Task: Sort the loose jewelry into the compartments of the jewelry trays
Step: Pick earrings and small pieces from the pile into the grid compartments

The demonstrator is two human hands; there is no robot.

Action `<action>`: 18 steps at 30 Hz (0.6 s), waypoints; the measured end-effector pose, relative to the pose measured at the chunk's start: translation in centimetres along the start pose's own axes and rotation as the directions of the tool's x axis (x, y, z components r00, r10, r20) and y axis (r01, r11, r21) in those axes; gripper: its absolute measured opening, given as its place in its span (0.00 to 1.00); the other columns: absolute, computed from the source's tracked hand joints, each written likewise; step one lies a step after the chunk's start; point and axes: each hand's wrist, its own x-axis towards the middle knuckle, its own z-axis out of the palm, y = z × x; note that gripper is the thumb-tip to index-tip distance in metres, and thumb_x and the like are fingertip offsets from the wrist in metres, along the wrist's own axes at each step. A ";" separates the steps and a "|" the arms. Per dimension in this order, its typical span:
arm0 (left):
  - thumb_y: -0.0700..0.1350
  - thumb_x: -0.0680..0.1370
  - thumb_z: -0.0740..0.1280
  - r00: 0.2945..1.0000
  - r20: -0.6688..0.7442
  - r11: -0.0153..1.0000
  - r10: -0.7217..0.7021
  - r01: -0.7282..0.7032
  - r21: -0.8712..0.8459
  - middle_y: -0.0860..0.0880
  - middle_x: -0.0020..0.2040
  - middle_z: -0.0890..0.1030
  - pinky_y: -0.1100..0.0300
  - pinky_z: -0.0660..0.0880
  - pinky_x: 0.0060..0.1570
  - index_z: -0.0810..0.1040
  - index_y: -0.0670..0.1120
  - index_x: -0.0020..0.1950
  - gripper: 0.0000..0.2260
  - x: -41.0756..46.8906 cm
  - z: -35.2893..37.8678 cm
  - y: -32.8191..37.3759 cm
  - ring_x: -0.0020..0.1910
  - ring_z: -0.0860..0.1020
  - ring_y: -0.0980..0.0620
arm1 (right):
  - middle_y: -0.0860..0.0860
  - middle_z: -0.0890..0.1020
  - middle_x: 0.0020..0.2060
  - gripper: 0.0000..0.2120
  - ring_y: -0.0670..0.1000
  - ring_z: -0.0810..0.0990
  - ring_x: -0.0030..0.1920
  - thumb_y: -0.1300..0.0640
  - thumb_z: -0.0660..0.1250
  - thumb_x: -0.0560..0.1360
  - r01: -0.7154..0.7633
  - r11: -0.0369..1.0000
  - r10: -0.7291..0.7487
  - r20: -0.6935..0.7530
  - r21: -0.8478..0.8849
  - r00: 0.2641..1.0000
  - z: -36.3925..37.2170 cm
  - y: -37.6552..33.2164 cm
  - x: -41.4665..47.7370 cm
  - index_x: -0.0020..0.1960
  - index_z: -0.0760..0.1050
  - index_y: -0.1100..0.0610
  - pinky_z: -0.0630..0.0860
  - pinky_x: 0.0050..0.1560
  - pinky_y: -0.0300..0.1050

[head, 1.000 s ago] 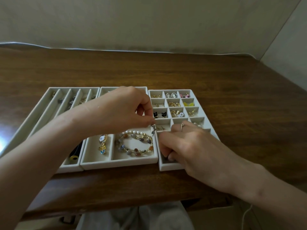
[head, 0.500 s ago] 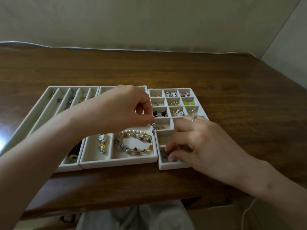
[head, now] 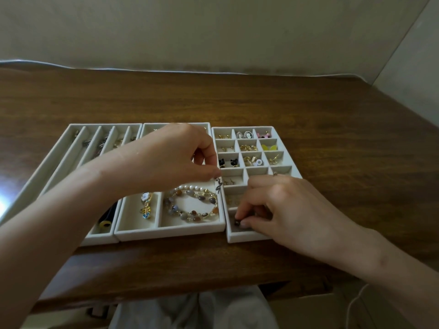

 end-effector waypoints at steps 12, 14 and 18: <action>0.57 0.67 0.65 1.000 0.013 1.000 0.006 -0.006 0.002 0.54 0.37 0.76 0.61 0.72 0.38 0.77 0.54 0.39 0.08 -0.1 -0.1 0.0 0.36 0.73 0.55 | 0.42 0.77 0.41 0.04 0.40 0.72 0.42 0.52 0.72 0.70 -0.043 0.999 0.043 0.015 -0.003 0.999 -0.1 -0.5 -0.1 0.45 0.82 0.49 0.62 0.40 0.27; 0.58 0.66 0.63 1.000 0.010 1.000 0.008 -0.007 -0.010 0.54 0.37 0.76 0.59 0.73 0.38 0.77 0.54 0.38 0.10 -0.1 -0.1 0.0 0.36 0.74 0.55 | 0.41 0.75 0.40 0.05 0.40 0.73 0.42 0.50 0.71 0.71 -0.055 0.998 0.055 0.021 0.033 0.998 -0.4 -0.4 -0.1 0.47 0.81 0.46 0.66 0.41 0.30; 0.58 0.65 0.63 1.000 0.004 1.000 0.010 -0.009 -0.021 0.54 0.36 0.76 0.58 0.73 0.39 0.77 0.54 0.38 0.09 0.0 0.0 -0.1 0.36 0.74 0.54 | 0.40 0.73 0.38 0.05 0.40 0.73 0.41 0.49 0.71 0.71 -0.047 0.996 0.046 0.016 0.076 0.999 -0.6 -0.4 -0.1 0.46 0.80 0.45 0.68 0.42 0.32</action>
